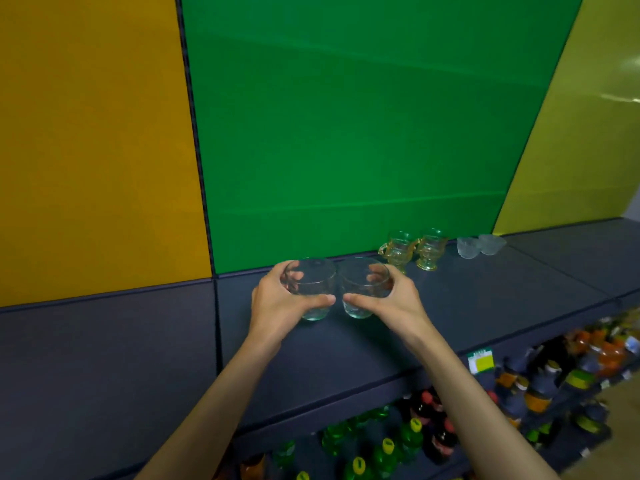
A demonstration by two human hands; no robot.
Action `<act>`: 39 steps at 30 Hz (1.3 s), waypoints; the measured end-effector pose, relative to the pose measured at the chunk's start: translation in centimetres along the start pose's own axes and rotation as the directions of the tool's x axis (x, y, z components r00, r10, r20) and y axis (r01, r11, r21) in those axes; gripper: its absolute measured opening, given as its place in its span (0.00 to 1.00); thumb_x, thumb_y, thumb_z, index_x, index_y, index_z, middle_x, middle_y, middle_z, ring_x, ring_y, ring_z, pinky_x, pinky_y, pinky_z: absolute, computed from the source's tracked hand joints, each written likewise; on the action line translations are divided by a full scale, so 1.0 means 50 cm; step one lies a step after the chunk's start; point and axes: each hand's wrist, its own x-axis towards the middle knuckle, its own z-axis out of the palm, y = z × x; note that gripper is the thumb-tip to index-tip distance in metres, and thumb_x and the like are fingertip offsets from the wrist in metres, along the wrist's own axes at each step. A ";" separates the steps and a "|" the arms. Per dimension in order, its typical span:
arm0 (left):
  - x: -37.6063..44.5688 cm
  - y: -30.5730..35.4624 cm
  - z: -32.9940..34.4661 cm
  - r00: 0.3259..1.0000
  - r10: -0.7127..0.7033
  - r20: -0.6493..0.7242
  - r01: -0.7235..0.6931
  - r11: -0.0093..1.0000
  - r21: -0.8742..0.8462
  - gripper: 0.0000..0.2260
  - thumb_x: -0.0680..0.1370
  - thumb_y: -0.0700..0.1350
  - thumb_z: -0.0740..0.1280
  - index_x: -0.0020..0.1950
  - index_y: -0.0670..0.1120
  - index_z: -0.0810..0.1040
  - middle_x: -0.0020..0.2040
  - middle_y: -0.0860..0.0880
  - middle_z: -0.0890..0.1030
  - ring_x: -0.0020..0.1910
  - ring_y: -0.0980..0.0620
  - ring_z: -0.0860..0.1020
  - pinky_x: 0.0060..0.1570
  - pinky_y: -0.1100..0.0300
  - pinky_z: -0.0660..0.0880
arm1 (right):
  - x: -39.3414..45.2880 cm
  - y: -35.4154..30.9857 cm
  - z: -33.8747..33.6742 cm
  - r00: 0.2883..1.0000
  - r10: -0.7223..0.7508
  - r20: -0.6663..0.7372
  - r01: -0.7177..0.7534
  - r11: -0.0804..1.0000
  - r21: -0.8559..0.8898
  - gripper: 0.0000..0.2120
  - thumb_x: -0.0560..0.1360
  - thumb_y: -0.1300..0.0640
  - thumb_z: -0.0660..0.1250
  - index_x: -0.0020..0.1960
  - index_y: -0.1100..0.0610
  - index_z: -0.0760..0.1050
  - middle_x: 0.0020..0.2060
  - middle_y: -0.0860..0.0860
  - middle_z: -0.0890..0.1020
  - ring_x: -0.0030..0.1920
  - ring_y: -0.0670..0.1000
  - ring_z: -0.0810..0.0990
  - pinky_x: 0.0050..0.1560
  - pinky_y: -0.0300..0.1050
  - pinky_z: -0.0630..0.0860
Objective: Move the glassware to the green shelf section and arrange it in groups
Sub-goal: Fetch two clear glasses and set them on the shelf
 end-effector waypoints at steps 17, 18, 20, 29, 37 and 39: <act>0.164 -0.034 0.059 0.963 -0.096 -0.252 0.155 0.962 0.226 0.45 0.59 0.49 0.87 0.73 0.46 0.73 0.58 0.53 0.81 0.60 0.49 0.78 0.62 0.52 0.76 | 0.257 0.095 0.054 0.990 0.024 0.137 -0.020 0.999 -0.033 0.41 0.57 0.49 0.85 0.65 0.56 0.72 0.55 0.48 0.81 0.57 0.50 0.80 0.62 0.50 0.77; 0.165 -0.037 0.062 0.960 -0.101 -0.260 0.161 0.962 0.221 0.46 0.59 0.49 0.87 0.73 0.46 0.72 0.59 0.53 0.81 0.60 0.50 0.78 0.62 0.54 0.76 | 0.263 0.097 0.057 0.989 0.020 0.146 -0.015 0.999 -0.039 0.40 0.58 0.49 0.85 0.65 0.55 0.72 0.55 0.48 0.81 0.57 0.50 0.81 0.62 0.50 0.77; 0.167 -0.040 0.066 0.956 -0.104 -0.276 0.168 0.961 0.222 0.46 0.59 0.49 0.87 0.73 0.47 0.72 0.60 0.53 0.81 0.60 0.51 0.78 0.61 0.56 0.75 | 0.271 0.097 0.061 0.985 0.007 0.170 0.004 0.998 -0.059 0.37 0.58 0.50 0.85 0.61 0.53 0.72 0.54 0.47 0.81 0.56 0.50 0.80 0.61 0.49 0.77; 0.161 -0.051 0.078 0.945 -0.114 -0.308 0.206 0.935 0.288 0.45 0.59 0.49 0.87 0.74 0.48 0.72 0.61 0.53 0.82 0.62 0.49 0.78 0.63 0.55 0.75 | 0.277 0.113 0.064 0.974 -0.015 0.225 0.038 0.994 -0.098 0.41 0.60 0.49 0.84 0.68 0.55 0.71 0.56 0.47 0.80 0.56 0.48 0.78 0.56 0.42 0.73; 0.147 -0.036 0.077 0.955 -0.124 -0.271 0.217 0.911 0.350 0.49 0.60 0.53 0.86 0.77 0.52 0.67 0.68 0.50 0.78 0.66 0.49 0.76 0.65 0.55 0.73 | 0.268 0.094 0.033 0.932 -0.088 0.351 0.160 0.970 -0.182 0.52 0.64 0.46 0.81 0.79 0.51 0.55 0.73 0.51 0.68 0.70 0.52 0.70 0.69 0.47 0.68; 0.137 -0.029 0.072 0.959 -0.091 -0.269 0.193 0.903 0.385 0.50 0.61 0.55 0.85 0.78 0.53 0.65 0.72 0.49 0.75 0.69 0.48 0.74 0.67 0.54 0.72 | 0.262 0.084 0.024 0.914 -0.158 0.374 0.255 0.940 -0.226 0.49 0.67 0.44 0.78 0.79 0.51 0.55 0.75 0.50 0.64 0.74 0.52 0.66 0.71 0.46 0.64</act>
